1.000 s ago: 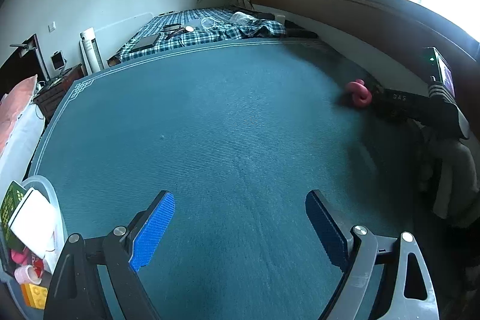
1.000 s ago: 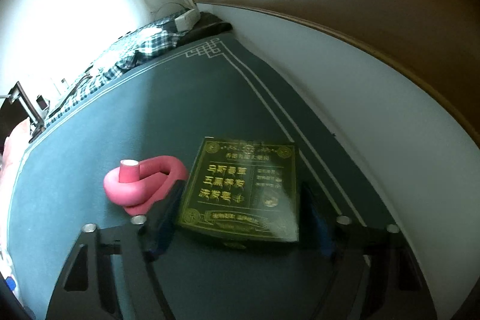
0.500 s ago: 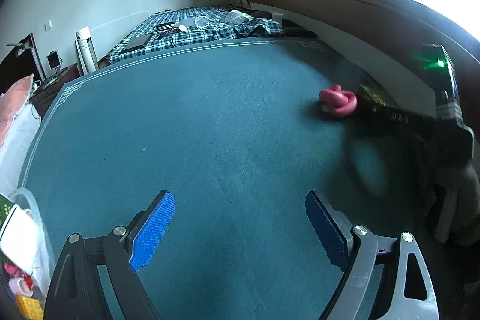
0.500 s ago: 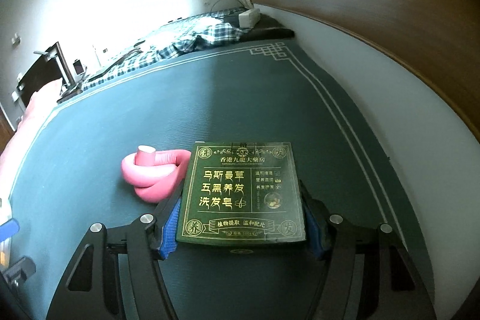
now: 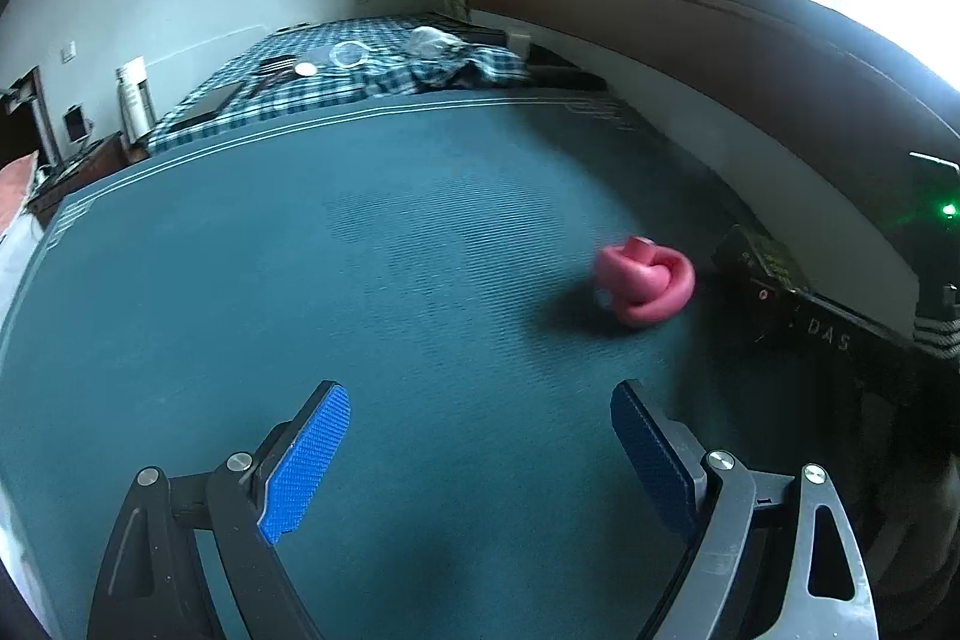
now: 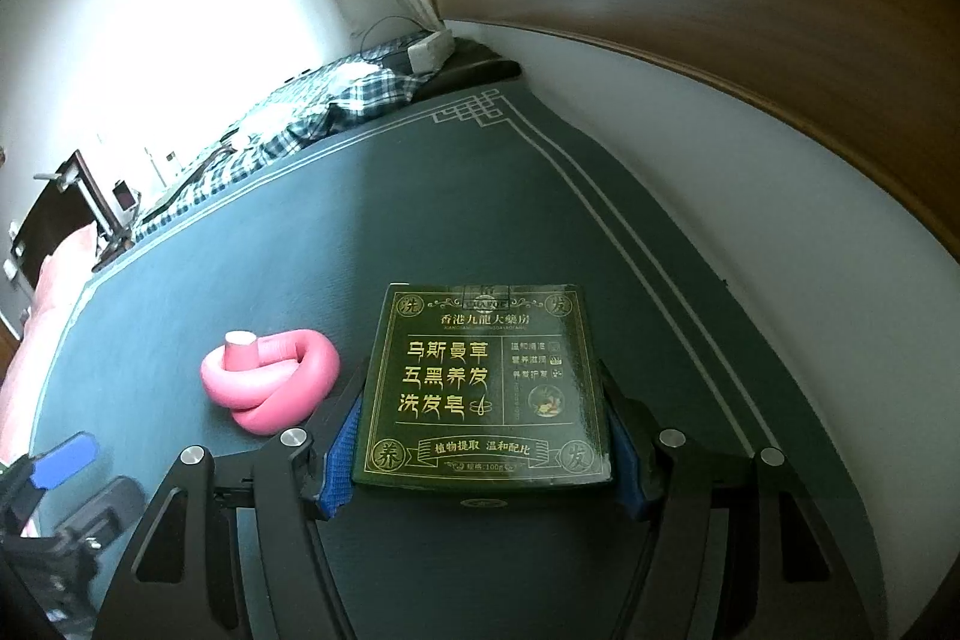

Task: Organize objects
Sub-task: 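Grasp the pink coiled foam roller with the left tool while the right tool holds the box, then carry the pink roller and green box to the clear bowl with both tools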

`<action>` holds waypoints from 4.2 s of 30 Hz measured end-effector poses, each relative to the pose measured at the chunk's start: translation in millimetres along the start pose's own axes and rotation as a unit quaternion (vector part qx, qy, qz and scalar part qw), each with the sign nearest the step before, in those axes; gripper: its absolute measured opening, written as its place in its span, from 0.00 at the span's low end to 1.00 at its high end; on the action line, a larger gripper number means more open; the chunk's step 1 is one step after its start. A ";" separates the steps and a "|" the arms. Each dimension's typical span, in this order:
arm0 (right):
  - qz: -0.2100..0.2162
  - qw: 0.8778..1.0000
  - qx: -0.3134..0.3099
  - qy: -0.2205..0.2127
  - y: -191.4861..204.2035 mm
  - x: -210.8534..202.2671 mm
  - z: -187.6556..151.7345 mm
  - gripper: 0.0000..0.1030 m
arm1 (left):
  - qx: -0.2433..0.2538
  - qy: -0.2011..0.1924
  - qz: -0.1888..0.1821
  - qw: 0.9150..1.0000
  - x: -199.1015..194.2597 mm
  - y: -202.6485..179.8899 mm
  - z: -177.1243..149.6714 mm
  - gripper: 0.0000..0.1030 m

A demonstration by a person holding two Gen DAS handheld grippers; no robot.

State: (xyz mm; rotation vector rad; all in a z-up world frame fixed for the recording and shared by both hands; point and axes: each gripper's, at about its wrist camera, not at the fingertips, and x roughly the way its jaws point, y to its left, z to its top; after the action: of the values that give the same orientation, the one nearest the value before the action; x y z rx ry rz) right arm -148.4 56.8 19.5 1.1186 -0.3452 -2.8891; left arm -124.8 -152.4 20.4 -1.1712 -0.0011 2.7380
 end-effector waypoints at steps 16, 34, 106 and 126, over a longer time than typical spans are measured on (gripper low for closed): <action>0.004 0.999 0.040 0.008 -14.2 2.2 1.3 0.65 | 0.041 0.001 -0.013 0.999 49.5 -41.1 32.8 0.89; 0.002 0.999 0.049 0.006 -15.3 1.6 1.0 0.65 | 0.086 0.003 -0.024 0.996 62.8 -65.0 39.7 0.89; -0.081 0.997 -0.012 -0.009 11.0 -3.3 -2.1 0.65 | -0.120 -0.079 0.154 0.978 -201.5 140.7 -118.9 0.46; 0.070 0.992 -0.101 -0.018 157.1 -69.4 -62.5 0.65 | -0.187 -0.059 0.200 0.960 -233.0 234.2 -182.2 0.46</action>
State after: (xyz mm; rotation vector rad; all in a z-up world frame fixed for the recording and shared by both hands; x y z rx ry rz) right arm -64.1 -101.5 54.2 0.9716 -0.1232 -2.7498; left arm 129.4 -430.0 46.4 -1.2003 -0.3482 3.2692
